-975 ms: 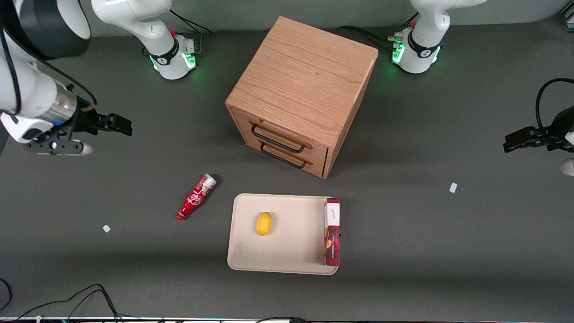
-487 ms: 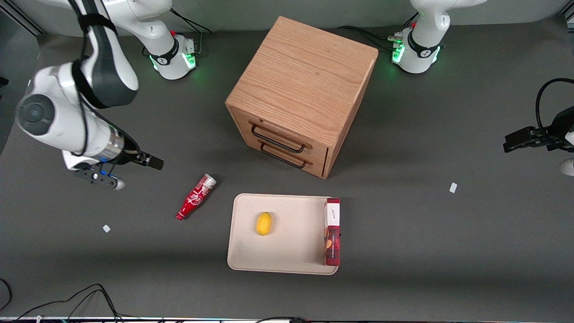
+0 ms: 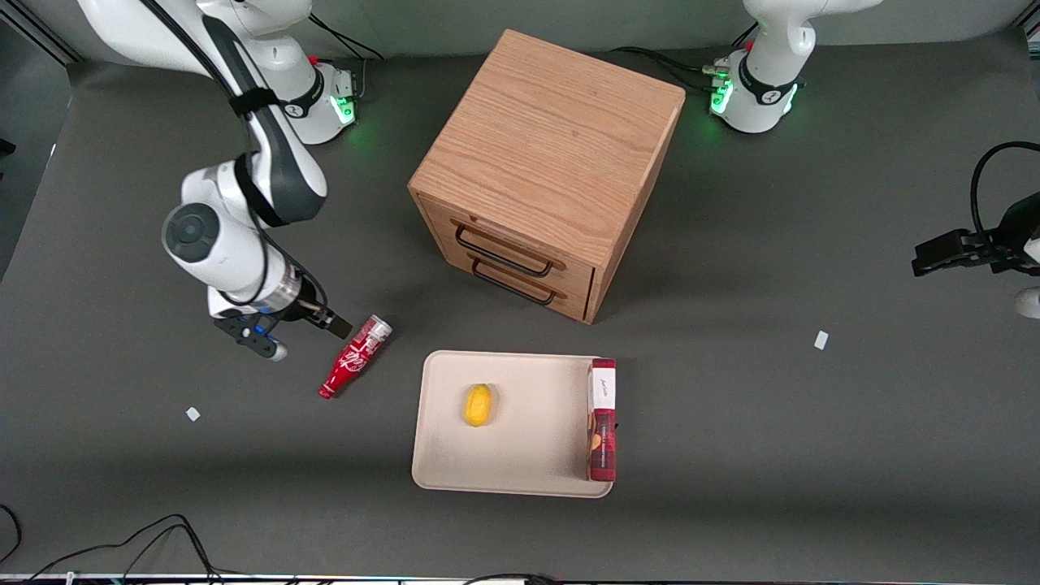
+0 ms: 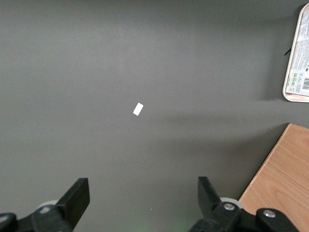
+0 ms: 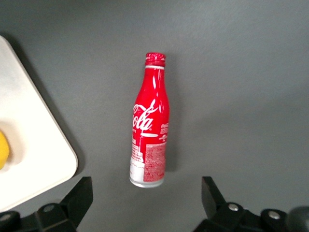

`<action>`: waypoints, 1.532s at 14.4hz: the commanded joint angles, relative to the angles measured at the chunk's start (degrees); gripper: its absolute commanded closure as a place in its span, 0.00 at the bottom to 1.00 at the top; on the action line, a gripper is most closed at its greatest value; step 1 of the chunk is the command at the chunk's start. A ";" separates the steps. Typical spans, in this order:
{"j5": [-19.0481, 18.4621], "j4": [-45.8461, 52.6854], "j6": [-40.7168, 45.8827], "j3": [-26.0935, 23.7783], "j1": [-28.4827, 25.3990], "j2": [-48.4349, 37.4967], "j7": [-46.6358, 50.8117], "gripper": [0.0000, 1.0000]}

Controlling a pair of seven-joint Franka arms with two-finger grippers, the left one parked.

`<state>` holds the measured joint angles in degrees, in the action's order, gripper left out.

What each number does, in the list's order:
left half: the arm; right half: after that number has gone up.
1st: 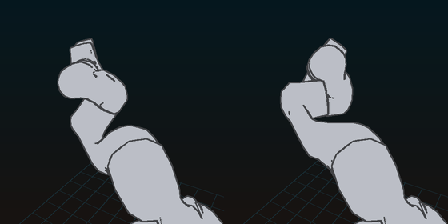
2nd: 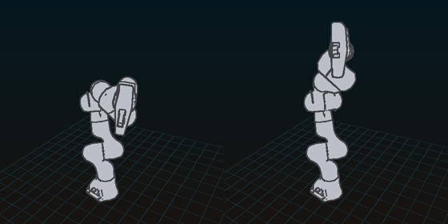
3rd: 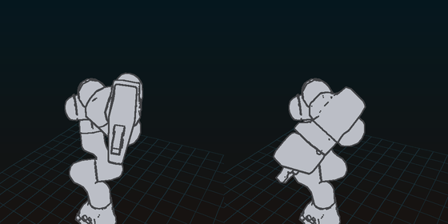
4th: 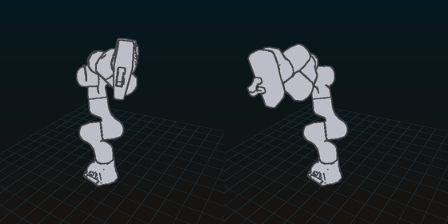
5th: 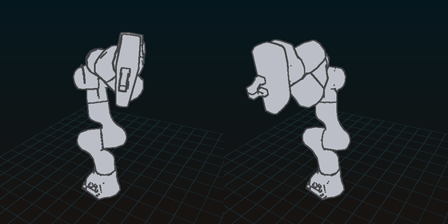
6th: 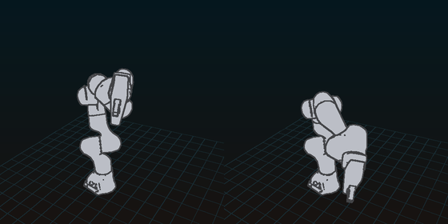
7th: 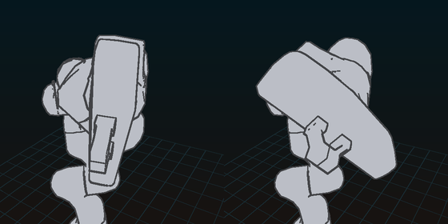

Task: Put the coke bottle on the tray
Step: 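Lower the right gripper over the bottle and close it around the bottle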

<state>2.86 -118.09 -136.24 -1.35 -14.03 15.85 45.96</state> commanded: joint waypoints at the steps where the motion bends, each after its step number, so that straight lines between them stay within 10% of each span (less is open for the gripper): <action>1: -0.13 0.14 -5.24 -0.24 -0.12 3.74 3.69 0.00; 22: -5.41 0.58 -17.92 -0.24 -0.47 15.09 10.73 0.00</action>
<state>-0.80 -118.34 -153.35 -1.56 -14.26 30.26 54.31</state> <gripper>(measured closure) 0.000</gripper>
